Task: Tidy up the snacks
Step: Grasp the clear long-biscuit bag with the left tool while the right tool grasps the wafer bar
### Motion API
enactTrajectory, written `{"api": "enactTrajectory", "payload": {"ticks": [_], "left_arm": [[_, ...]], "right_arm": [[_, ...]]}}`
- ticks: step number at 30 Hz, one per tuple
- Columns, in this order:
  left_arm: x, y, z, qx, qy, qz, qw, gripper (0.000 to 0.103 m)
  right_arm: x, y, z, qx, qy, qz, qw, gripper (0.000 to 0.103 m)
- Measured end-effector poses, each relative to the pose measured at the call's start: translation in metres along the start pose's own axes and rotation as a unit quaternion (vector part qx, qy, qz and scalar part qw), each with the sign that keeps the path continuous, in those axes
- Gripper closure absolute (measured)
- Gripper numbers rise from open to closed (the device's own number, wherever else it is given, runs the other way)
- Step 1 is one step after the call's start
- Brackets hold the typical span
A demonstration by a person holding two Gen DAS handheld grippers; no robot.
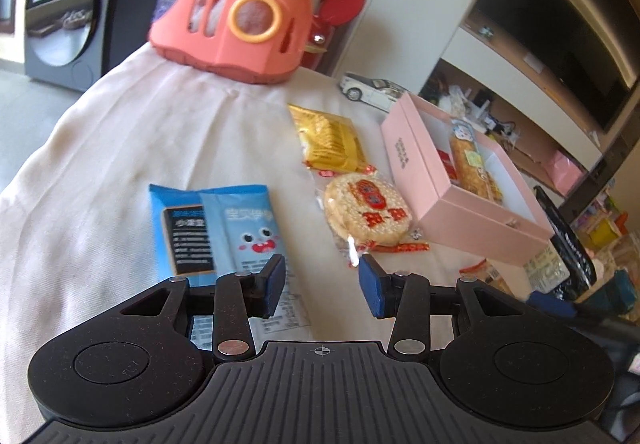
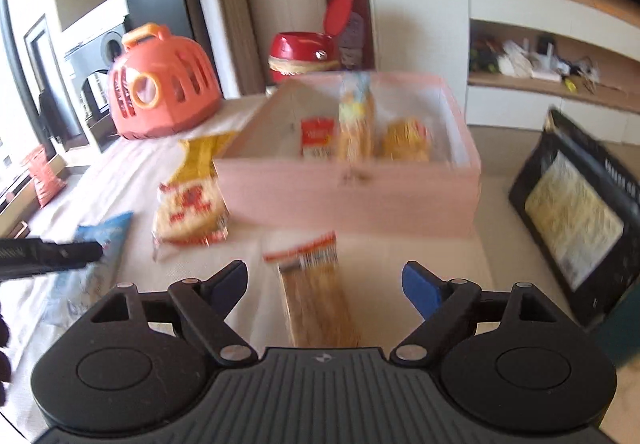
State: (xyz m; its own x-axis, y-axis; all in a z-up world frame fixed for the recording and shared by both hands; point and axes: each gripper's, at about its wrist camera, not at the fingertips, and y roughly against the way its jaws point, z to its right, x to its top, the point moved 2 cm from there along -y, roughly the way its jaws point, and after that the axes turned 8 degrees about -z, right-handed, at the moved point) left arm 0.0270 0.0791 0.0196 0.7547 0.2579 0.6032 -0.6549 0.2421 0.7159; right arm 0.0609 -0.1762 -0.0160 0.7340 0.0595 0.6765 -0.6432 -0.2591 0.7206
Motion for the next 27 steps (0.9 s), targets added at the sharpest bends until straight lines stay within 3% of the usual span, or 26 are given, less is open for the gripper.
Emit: {"api": "enactTrajectory", "payload": {"ticks": [6, 11, 16, 20, 27], "left_arm": [[0.011, -0.016, 0.016, -0.018, -0.029, 0.004, 0.9994, 0.058], [0.057, -0.044, 0.027, -0.013, -0.057, 0.036, 0.9976, 0.058], [0.092, -0.092, 0.024, -0.01, -0.049, -0.006, 0.9987, 0.058], [0.083, -0.098, 0.023, -0.022, -0.061, -0.041, 0.9971, 0.059], [0.032, -0.063, 0.026, -0.064, -0.098, -0.082, 0.9897, 0.059]], "right_arm": [[-0.015, -0.015, -0.011, -0.019, 0.027, -0.004, 0.999, 0.018], [-0.016, -0.017, -0.006, -0.004, 0.016, -0.009, 1.0, 0.017], [-0.016, -0.017, 0.002, 0.017, -0.006, -0.004, 1.0, 0.017], [-0.016, -0.016, 0.004, 0.027, -0.014, -0.002, 1.0, 0.016], [-0.016, -0.015, 0.011, 0.048, -0.029, 0.001, 0.998, 0.014]]}}
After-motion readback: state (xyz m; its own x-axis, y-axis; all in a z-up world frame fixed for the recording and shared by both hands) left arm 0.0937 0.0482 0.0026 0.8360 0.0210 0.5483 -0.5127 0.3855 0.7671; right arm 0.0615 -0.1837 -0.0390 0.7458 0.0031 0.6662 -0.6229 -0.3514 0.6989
